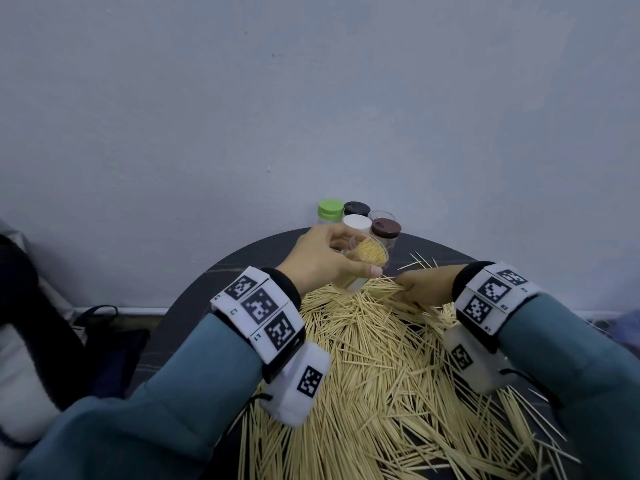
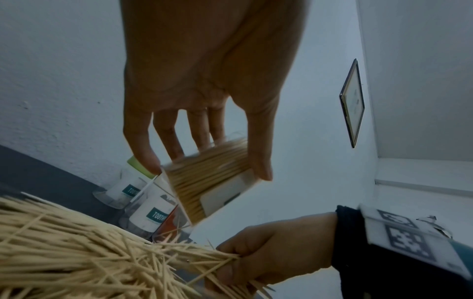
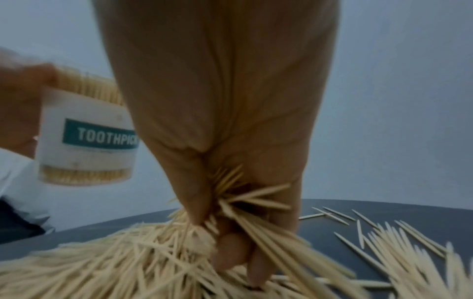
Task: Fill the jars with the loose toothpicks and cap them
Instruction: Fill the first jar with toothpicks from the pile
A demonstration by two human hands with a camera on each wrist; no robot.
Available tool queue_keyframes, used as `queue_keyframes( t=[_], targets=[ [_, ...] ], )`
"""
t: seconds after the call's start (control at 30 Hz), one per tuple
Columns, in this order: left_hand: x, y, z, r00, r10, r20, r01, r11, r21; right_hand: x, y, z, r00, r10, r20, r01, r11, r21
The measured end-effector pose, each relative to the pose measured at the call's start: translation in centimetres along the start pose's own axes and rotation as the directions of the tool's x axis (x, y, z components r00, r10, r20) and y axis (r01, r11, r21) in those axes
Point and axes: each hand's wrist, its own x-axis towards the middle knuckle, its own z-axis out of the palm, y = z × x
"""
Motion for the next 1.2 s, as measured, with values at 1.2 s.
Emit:
queue_keyframes(
  t=[1.2],
  targets=[
    [-3.0, 0.3, 2.4, 0.982, 0.052, 0.184, -0.074, 0.991, 0.112, -7.0, -1.3, 1.6, 0.715, 0.198, -0.67, 0.685, -0.387, 0.617]
  ],
)
